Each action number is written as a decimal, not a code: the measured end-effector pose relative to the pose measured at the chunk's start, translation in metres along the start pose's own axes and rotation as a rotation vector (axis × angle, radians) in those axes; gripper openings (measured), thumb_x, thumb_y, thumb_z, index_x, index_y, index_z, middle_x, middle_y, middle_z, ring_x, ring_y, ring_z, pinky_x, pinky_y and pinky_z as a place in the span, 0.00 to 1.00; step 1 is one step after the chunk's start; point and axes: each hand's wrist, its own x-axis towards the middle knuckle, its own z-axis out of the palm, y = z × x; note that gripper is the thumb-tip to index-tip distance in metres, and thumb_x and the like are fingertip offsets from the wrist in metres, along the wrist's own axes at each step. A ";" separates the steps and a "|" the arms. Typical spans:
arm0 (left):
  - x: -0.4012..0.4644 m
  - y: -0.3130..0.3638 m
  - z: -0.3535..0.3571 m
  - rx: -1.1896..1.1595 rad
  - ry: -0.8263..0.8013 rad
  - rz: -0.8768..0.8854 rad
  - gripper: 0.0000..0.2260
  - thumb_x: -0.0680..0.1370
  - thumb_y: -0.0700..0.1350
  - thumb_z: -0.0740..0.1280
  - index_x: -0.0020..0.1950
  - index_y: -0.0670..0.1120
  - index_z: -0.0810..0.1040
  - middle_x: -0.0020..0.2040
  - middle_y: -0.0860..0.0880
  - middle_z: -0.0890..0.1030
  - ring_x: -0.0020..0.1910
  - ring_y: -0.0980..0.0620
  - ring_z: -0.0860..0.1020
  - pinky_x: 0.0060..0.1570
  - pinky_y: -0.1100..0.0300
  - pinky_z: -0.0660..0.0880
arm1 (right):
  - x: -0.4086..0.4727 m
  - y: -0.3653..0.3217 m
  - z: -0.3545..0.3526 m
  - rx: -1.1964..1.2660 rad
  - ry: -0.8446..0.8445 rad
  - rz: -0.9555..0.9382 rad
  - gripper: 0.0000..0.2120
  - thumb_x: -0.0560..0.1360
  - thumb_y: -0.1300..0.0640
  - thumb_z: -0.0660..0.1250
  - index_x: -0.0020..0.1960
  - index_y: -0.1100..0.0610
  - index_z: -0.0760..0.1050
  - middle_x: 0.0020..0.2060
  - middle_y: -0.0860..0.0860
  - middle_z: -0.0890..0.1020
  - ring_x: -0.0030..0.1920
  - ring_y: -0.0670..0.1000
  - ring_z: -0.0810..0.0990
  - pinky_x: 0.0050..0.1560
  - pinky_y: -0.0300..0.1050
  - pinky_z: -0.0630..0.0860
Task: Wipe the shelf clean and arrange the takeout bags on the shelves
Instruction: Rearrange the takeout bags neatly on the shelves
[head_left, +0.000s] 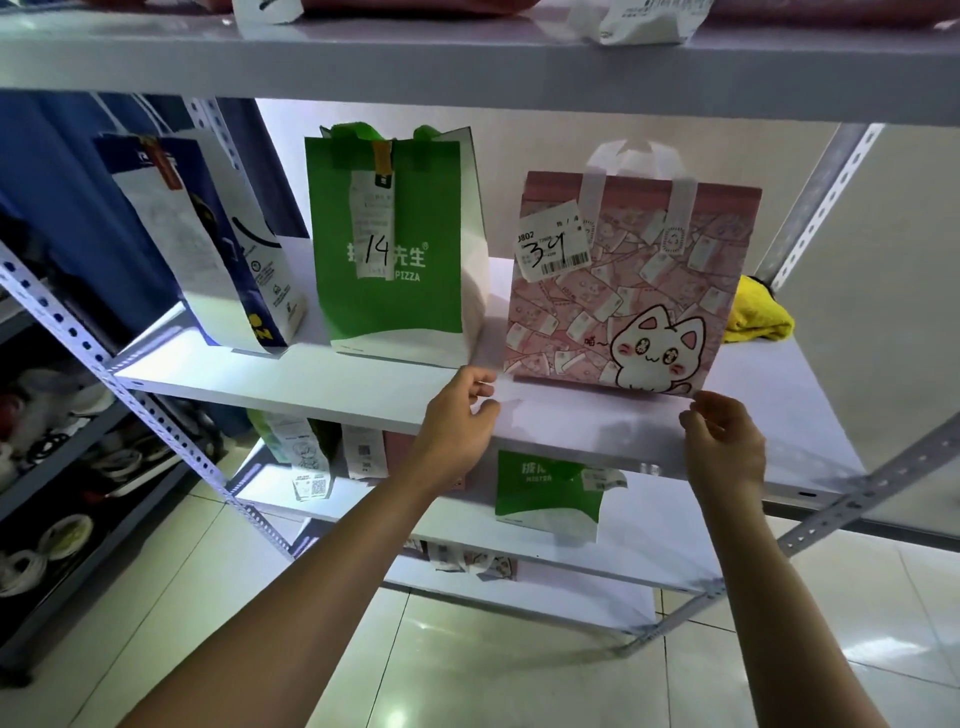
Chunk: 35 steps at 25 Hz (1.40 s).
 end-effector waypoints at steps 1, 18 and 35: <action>-0.007 -0.004 -0.006 0.009 -0.002 0.034 0.11 0.80 0.41 0.64 0.61 0.51 0.75 0.57 0.53 0.79 0.58 0.55 0.77 0.51 0.68 0.71 | -0.010 -0.001 0.004 -0.019 0.009 -0.019 0.13 0.79 0.56 0.65 0.63 0.51 0.78 0.54 0.48 0.82 0.55 0.50 0.79 0.56 0.45 0.74; -0.099 -0.135 -0.200 0.017 -0.241 0.174 0.08 0.81 0.43 0.63 0.57 0.49 0.79 0.54 0.54 0.81 0.56 0.55 0.77 0.58 0.55 0.76 | -0.255 -0.036 0.206 -0.077 -0.162 -0.156 0.09 0.79 0.62 0.64 0.53 0.52 0.81 0.43 0.37 0.81 0.41 0.31 0.78 0.39 0.23 0.71; -0.083 -0.334 -0.201 -0.043 -0.099 -0.132 0.09 0.81 0.43 0.62 0.55 0.55 0.79 0.51 0.61 0.81 0.47 0.65 0.76 0.45 0.67 0.70 | -0.266 0.071 0.351 -0.242 -0.424 -0.175 0.10 0.78 0.67 0.64 0.53 0.57 0.81 0.44 0.50 0.83 0.47 0.53 0.83 0.54 0.53 0.80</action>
